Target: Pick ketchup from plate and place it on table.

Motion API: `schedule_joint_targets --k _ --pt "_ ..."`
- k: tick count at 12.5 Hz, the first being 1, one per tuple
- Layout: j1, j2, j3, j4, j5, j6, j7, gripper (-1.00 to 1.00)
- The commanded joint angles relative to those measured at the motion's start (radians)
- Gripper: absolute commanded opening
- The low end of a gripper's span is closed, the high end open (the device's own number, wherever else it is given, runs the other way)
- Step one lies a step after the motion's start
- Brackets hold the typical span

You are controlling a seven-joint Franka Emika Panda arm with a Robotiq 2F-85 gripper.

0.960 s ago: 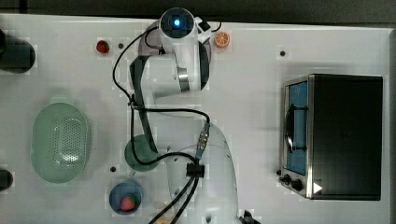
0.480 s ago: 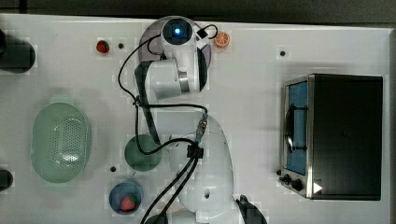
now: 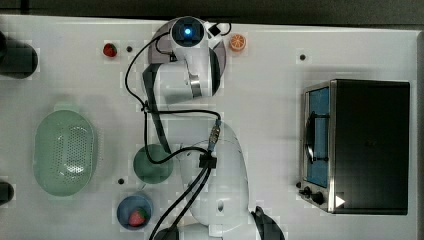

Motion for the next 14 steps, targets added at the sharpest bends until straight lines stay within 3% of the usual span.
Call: schedule_joint_targets --k 1,7,11,14 --pt "-0.001 -0.018 -0.002 0.021 0.008 0.01 -0.033 0.18" --pt "-0.005 -0.066 0.0 0.049 0.026 0.004 -0.031 0.18" --pt "-0.027 -0.226 0.0 0.044 0.14 -0.168 -0.031 0.18" --pt "-0.053 -0.358 -0.003 0.025 0.144 -0.24 -0.031 0.18"
